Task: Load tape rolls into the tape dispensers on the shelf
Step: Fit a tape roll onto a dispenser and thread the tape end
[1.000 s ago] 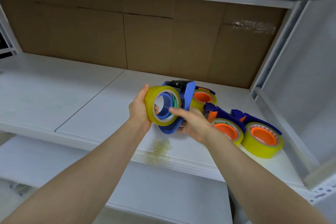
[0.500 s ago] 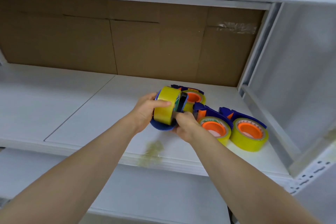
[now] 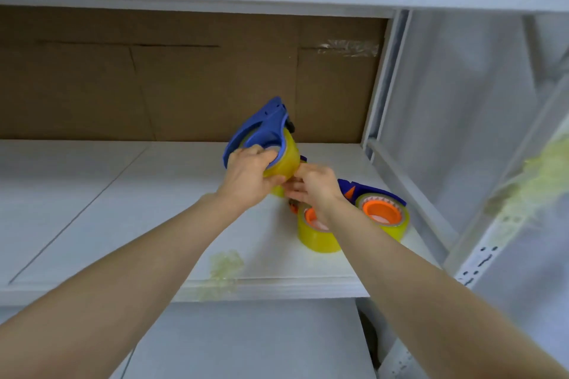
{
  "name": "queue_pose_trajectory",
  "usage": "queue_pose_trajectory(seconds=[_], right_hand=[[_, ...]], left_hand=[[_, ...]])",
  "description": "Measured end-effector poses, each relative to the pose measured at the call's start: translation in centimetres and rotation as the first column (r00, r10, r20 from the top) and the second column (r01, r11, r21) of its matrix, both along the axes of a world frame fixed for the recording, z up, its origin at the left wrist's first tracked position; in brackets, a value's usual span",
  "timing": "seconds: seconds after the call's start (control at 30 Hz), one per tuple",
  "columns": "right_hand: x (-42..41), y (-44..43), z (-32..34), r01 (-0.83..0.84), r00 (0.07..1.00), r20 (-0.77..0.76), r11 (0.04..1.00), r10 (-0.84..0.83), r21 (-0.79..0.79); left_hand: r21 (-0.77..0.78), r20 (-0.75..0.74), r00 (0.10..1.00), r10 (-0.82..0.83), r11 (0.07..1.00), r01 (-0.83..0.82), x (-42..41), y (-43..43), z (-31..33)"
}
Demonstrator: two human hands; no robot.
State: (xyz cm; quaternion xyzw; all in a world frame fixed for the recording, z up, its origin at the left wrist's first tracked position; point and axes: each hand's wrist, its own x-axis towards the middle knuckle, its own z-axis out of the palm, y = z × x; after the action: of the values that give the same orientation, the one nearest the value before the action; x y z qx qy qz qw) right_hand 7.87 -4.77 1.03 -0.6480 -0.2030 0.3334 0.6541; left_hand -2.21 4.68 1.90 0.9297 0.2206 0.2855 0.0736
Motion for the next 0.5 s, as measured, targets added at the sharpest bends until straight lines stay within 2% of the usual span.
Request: queue_pose_trajectory(seconds=[0.1,0.17,0.37,0.5], right_hand=[[2.4,-1.4,0.0,0.164,0.983,0.083,0.986,-0.166,0.030],[4.1,-2.6,-0.1,0.253,0.955,0.149,0.967,-0.255,0.028],[9.1,-6.6,-0.4,0.423,0.869,0.263,0.905,-0.419,0.046],[11.2,-8.3,-1.3,0.450,0.848,0.293,0.892,-0.441,0.042]], left_hand=[[0.236,-0.139,0.990,0.029,0.972,0.004,2.8,-1.0,1.7],[0.299,-0.202,0.979,-0.004,0.952,0.065,4.8,-1.7,2.7],[0.183,-0.430,0.895,-0.117,0.960,0.213,13.4,-3.6,3.3],[0.054,-0.507,0.852,-0.135,0.981,0.187,18.4,-4.1,2.1]])
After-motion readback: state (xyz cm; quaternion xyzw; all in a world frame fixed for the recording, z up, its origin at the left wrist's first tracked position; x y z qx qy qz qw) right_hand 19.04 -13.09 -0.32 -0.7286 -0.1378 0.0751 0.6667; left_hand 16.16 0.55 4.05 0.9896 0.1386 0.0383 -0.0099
